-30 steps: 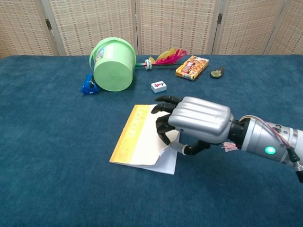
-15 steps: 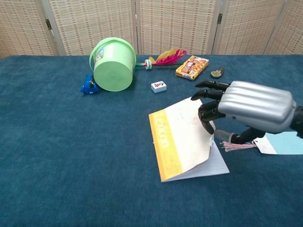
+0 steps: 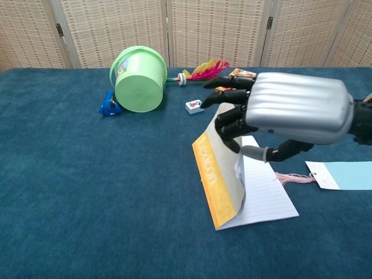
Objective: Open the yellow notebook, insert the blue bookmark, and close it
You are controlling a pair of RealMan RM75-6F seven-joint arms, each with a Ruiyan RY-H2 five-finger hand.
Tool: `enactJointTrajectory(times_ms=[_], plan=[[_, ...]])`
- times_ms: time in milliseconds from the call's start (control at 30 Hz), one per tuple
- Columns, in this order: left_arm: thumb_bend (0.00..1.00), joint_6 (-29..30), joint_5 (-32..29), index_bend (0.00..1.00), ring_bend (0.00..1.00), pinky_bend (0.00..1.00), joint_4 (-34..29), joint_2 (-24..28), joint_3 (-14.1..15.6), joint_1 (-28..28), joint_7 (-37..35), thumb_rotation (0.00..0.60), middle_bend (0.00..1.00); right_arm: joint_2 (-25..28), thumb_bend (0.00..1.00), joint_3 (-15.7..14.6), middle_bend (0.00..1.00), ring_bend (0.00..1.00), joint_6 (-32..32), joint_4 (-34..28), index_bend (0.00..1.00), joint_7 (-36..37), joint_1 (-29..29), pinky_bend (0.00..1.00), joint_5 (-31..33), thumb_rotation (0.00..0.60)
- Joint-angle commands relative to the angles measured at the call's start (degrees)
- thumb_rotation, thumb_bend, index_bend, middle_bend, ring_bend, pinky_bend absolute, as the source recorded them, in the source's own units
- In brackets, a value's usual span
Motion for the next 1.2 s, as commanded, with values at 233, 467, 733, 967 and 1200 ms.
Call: enactJointTrajectory(times_ms=[233, 467, 733, 967, 1200], plan=[[0.29, 0.2, 0.0, 0.18, 0.17, 0.23, -0.4, 0.9, 0.7, 0.8, -1.0, 0.600, 0.09, -5.3, 0.44, 2.1, 0.44, 0.16, -3.9, 1.9, 0.76, 1.9, 6.2, 0.03, -3.4, 0.600], [0.29, 0.3, 0.0, 0.18, 0.17, 0.23, -0.2, 1.4, 1.1, 1.3, -1.8, 0.600, 0.08, -11.9, 0.44, 3.9, 0.44, 0.16, -6.2, 6.3, 0.76, 5.5, 10.1, 0.03, -2.7, 0.600], [0.29, 0.1, -0.1, 0.18, 0.17, 0.23, 0.0, 1.6, 1.2, 1.5, -2.0, 0.600, 0.08, -18.9, 0.38, 5.6, 0.42, 0.16, -10.0, 11.2, 0.76, 8.6, 13.1, 0.03, 0.6, 0.600], [0.29, -0.3, -0.4, 0.18, 0.17, 0.23, 0.6, 1.3, 1.1, 1.4, -2.3, 0.600, 0.08, -21.8, 0.19, 7.4, 0.20, 0.04, -14.8, 11.1, 0.25, 5.6, 13.6, 0.00, 5.5, 0.600], [0.29, -0.6, -0.7, 0.18, 0.17, 0.22, 1.2, 1.1, 0.6, 1.1, -2.7, 0.600, 0.08, -20.1, 0.08, 9.4, 0.00, 0.00, -14.2, 6.3, 0.00, 0.2, 11.6, 0.00, 9.4, 0.600]])
